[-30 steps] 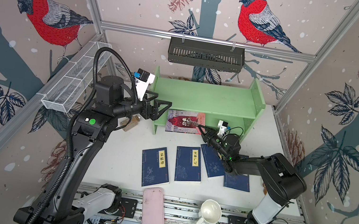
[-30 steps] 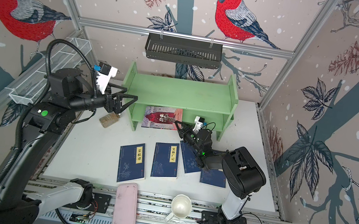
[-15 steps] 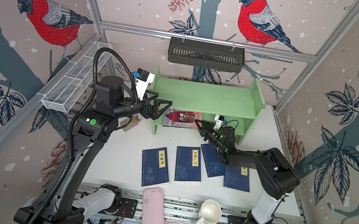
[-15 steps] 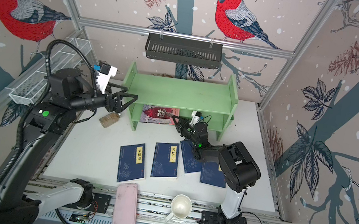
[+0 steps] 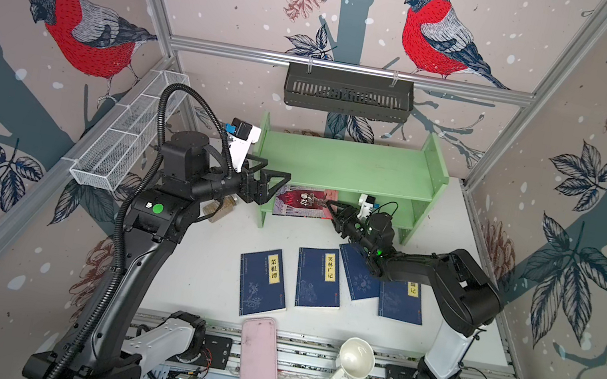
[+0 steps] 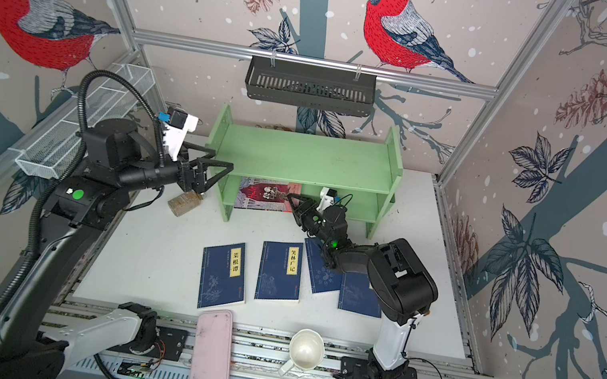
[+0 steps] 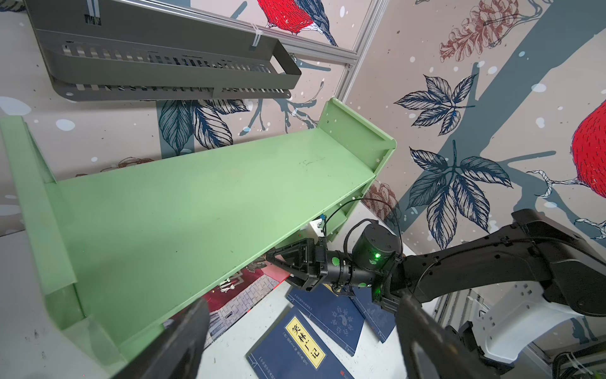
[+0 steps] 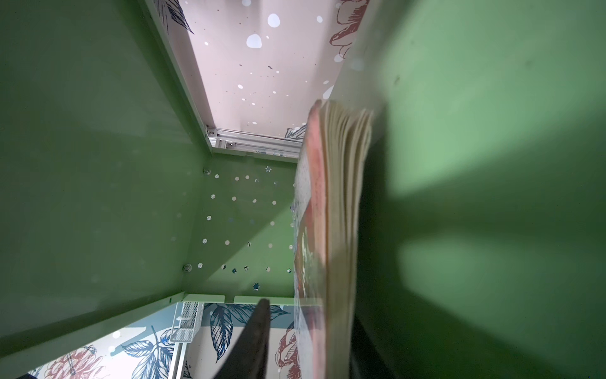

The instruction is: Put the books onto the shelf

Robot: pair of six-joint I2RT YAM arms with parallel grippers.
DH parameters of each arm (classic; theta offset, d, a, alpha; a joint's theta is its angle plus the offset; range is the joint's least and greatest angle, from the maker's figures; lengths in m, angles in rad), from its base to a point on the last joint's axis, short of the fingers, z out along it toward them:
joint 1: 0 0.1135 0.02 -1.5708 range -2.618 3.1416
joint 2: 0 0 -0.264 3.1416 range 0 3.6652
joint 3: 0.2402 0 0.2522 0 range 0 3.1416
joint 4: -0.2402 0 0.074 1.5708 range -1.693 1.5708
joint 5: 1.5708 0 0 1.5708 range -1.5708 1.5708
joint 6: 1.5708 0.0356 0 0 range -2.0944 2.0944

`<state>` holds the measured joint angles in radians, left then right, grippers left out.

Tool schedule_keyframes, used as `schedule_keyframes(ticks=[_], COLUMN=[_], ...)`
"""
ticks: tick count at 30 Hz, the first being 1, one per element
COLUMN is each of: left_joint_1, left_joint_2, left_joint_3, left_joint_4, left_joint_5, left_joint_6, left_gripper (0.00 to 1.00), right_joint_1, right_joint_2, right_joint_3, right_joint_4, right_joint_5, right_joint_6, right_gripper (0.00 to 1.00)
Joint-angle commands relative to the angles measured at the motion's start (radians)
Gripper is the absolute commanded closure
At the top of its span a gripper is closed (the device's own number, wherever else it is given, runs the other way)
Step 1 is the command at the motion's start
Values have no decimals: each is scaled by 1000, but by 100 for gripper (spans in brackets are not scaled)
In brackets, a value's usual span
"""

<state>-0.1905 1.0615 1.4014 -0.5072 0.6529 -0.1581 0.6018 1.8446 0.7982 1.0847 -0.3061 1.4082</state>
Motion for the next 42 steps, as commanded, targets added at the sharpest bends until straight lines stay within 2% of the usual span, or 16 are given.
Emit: schedule_keyframes(ticks=[1, 15, 22, 25, 32, 38, 42], left_joint_1=[3, 3, 3, 3, 5, 5, 5], left_joint_2=[-4, 2, 0, -4, -44, -106, -135], left_joint_3=[1, 67, 73, 72, 22, -68, -117], left_joint_4=[28, -18, -32, -41, -97, -111, -120], left_joint_5=[8, -9, -44, -95, -279, -366, -426], left_joint_6=[-4, 33, 56, 72, 116, 115, 107], left_gripper=[11, 9, 8, 8, 9, 9, 10], right_joint_1=[10, 21, 18, 15, 16, 18, 18], right_joint_2=[-15, -95, -137, -135, -125, -132, -132], right_joint_3=[-6, -54, -33, -33, -30, -28, -18], right_joint_4=[-3, -103, -225, -234, -216, -225, -223], right_joint_5=[25, 69, 90, 94, 85, 81, 78], right_joint_6=[-13, -34, -86, -87, -74, -77, -79], right_gripper=[56, 41, 40, 40, 55, 80, 86])
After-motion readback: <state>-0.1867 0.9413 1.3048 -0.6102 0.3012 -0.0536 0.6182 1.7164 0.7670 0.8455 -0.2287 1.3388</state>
